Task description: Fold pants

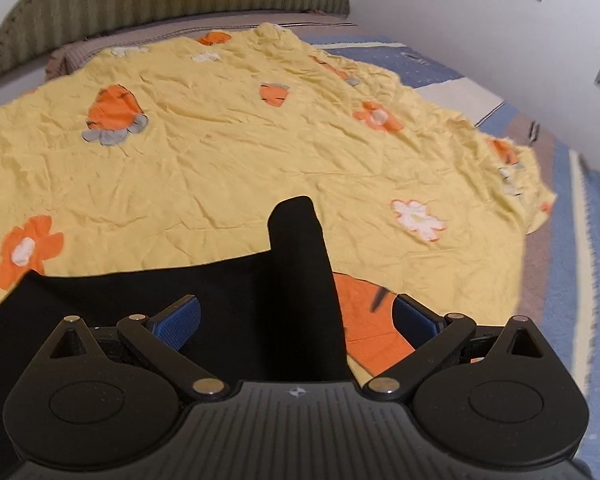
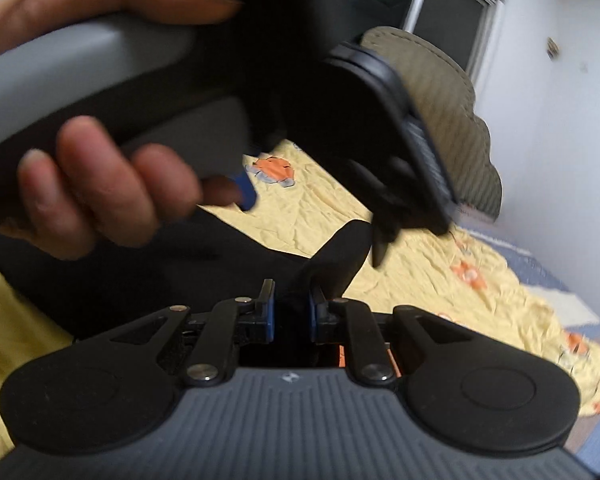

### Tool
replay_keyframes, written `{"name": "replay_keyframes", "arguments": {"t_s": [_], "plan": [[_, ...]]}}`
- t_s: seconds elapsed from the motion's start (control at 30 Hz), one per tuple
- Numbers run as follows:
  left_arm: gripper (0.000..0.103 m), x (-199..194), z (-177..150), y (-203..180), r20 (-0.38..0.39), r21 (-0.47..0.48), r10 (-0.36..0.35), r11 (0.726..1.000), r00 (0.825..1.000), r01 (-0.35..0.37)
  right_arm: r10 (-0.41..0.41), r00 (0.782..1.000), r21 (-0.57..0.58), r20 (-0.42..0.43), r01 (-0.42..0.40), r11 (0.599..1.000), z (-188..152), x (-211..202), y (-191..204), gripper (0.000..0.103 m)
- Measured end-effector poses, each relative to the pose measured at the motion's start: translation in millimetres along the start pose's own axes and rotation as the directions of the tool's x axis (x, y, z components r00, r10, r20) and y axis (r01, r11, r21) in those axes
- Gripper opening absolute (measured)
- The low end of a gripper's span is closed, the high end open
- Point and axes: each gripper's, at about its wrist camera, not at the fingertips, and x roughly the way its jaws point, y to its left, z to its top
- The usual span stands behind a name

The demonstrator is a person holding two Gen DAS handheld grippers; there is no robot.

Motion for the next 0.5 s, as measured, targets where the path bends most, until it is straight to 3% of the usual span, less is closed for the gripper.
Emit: {"name": "replay_keyframes", "arguments": {"t_s": [0.03,0.1,0.13,0.17,0.3,0.33,0.43,0.5], "plan": [[0.099,2,0,-1,0.004,0.012,0.030,0.999,1.000,-0.030,0.001,1.000,-0.011,0.000,-0.001,1.000,0,0,3,0.016],[0.045,5,0,-3,0.003,0.037,0.061,0.997,0.998,-0.062,0.013,1.000,-0.017,0.005,-0.013,1.000,2,1,5,0.016],[0.016,10,0,-3,-0.037,0.039,0.056,0.998,0.998,-0.054,0.018,1.000,-0.016,0.010,-0.018,1.000,2,0,5,0.016],[0.012,15,0,1,-0.071,0.008,0.028,1.000,0.997,-0.027,0.021,1.000,-0.017,0.015,-0.021,1.000,3,0,5,0.016],[0.007,17,-2,16,-0.072,-0.103,-0.049,0.994,0.996,0.041,0.007,1.000,-0.009,0.015,-0.007,1.000,1,3,3,0.016],[0.007,16,-1,17,-0.069,-0.113,-0.054,0.993,0.996,0.046,-0.009,1.000,-0.001,0.020,0.009,1.000,0,3,2,0.020],[0.007,10,2,18,-0.052,-0.139,-0.094,0.987,0.994,0.086,-0.072,0.997,0.033,0.037,0.071,0.997,-3,-1,-3,0.060],[0.007,6,5,16,-0.040,-0.150,-0.117,0.983,0.992,0.110,-0.080,0.996,0.062,0.030,0.078,0.995,-4,-1,-9,0.063]]}}
